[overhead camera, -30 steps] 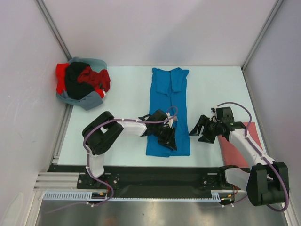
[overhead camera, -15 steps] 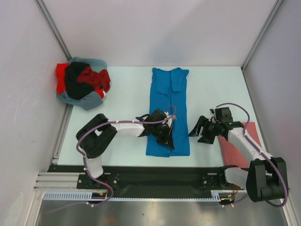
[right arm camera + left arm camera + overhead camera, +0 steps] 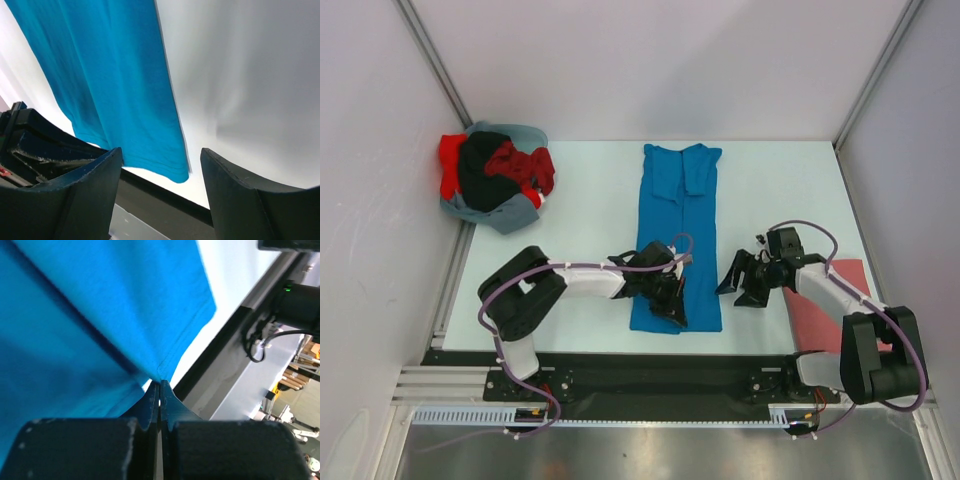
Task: Fold and stack the t-shirts
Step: Fold the tshirt
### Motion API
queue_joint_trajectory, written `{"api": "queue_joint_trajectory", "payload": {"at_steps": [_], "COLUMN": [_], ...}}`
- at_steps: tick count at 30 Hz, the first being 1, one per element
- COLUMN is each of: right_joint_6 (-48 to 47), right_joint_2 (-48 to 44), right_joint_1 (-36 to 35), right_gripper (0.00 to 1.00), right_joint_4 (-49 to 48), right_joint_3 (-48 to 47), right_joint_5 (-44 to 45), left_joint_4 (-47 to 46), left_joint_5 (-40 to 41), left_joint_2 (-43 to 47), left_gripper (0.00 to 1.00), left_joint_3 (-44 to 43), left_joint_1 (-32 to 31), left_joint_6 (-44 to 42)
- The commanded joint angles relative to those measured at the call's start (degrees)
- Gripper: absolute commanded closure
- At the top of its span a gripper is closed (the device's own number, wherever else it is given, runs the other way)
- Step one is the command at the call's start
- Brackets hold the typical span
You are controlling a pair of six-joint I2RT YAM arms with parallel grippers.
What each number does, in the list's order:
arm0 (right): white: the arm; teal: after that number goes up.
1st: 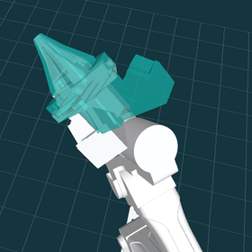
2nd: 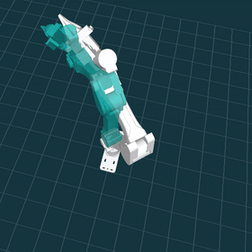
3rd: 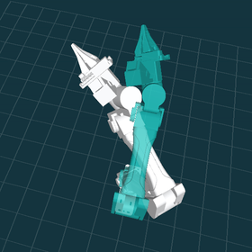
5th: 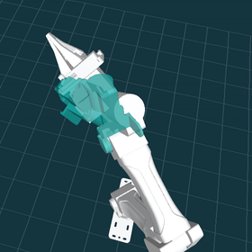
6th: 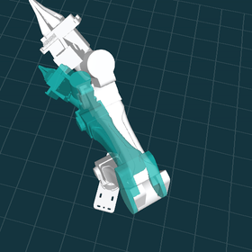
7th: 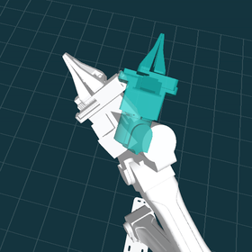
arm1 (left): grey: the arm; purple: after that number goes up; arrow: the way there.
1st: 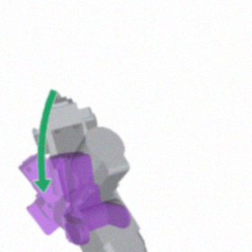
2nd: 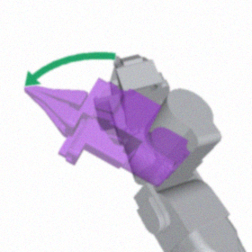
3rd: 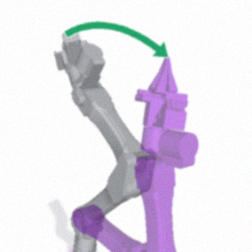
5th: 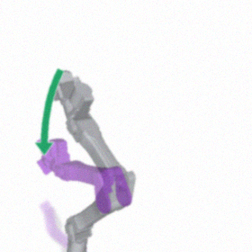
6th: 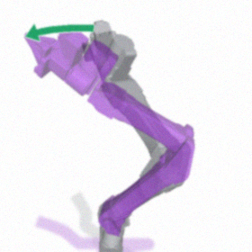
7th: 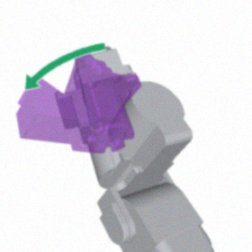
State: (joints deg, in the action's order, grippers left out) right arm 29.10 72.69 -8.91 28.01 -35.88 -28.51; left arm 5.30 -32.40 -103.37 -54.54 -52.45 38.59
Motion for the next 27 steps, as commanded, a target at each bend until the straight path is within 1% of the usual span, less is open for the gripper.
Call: {"api": "queue_joint_trajectory", "payload": {"at_steps": [1,6,12,13,15,16,18,19,21,22,24,25,26,27], "right_joint_6": [0.6,1.7,1.8,1.9,2.1,2.3,2.2,2.2,2.1,2.2,2.2,2.1,2.1,2.1], "right_joint_2": [1.1,1.5,2.2,2.1,2.1,1.9,1.5,1.2,0.3,-0.1,-1.1,-1.3,-1.4,-1.5], "right_joint_1": [-1.2,-2.5,-3.7,-3.7,-4.1,-4.2,-4.5,-4.5,-4.9,-5.1,-5.3,-5.4,-5.5,-5.6], "right_gripper": [0.30,0.35,0.39,0.40,0.40,0.40,0.40,0.40,0.39,0.39,0.39,0.40,0.40,0.40], "right_joint_4": [-1.8,-3.0,-3.0,-3.1,-2.8,-2.5,-2.0,-1.3,-0.4,0.0,0.4,0.5,0.4,0.3], "right_joint_3": [0.5,1.7,2.0,2.2,2.4,2.4,2.6,2.7,2.9,3.2,3.7,4.1,4.2,4.8], "right_joint_5": [-1.0,-0.8,-0.2,-0.2,-0.2,-0.1,-0.1,-0.5,-0.7,-1.0,-1.3,-1.6,-1.8,-2.0], "left_joint_4": [0.3,3.1,4.7,5.0,5.4,5.5,6.9,7.8,11.2,12.4,16.4,17.6,19.6,20.3], "left_joint_5": [1.5,2.7,2.3,1.7,0.5,-0.4,-0.7,-0.9,-1.4,-1.5,-0.7,0.1,2.1,2.1], "left_joint_2": [1.9,1.1,-1.0,-1.4,-1.8,-1.5,0.1,2.6,5.7,9.4,13.3,16.9,18.9,20.4], "left_gripper": [1.00,1.00,1.00,0.98,0.89,0.77,0.67,0.58,0.52,0.50,0.48,0.46,0.45,0.45], "left_joint_3": [0.8,-0.6,-1.3,-1.6,-2.5,-2.7,-3.3,-3.5,-4.5,-4.8,-4.6,-4.1,-2.3,-1.1], "left_joint_1": [-0.3,-0.3,-0.3,-0.3,-0.3,-0.3,-0.3,-0.3,-0.3,-0.3,0.1,0.2,1.4,2.3], "left_joint_6": [0.9,-0.1,-0.8,-1.1,-2.5,-3.1,-5.4,-6.1,-8.7,-9.6,-11.2,-11.4,-11.4,-11.3]}}
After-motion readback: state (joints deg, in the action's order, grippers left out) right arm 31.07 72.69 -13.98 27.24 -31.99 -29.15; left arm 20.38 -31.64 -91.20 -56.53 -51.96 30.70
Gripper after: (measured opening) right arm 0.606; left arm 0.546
